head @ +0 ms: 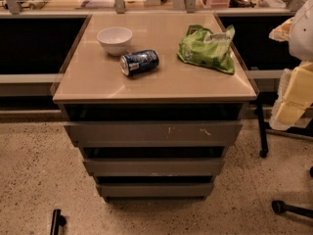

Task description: Open middle drawer

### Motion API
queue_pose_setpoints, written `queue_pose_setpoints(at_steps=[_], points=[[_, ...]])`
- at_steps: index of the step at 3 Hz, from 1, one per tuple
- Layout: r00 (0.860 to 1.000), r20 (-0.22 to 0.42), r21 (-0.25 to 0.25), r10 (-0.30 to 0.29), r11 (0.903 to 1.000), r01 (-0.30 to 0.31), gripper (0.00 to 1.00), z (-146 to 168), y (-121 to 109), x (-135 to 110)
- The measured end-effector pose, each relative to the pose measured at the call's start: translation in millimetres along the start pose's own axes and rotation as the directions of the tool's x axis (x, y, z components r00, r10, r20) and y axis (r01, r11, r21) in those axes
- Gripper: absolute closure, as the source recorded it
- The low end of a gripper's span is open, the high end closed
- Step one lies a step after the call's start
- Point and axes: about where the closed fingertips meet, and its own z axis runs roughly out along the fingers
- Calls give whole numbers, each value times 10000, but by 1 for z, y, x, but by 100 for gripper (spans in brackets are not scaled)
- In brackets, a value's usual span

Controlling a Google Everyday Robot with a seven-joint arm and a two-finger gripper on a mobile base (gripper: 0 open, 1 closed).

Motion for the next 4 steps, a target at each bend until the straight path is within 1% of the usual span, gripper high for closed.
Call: queue_pose_setpoints(at_steps=[1, 2, 3, 4], points=[[10000, 1, 0, 1, 10000, -1, 0, 0, 0, 0], [9984, 493, 143, 258, 9995, -265, 0, 11, 4, 3], [9809, 1295, -76, 1454, 9893, -1456, 0, 49, 24, 14], [9404, 1774, -890, 2903, 9563, -2784, 0, 128, 53, 33]])
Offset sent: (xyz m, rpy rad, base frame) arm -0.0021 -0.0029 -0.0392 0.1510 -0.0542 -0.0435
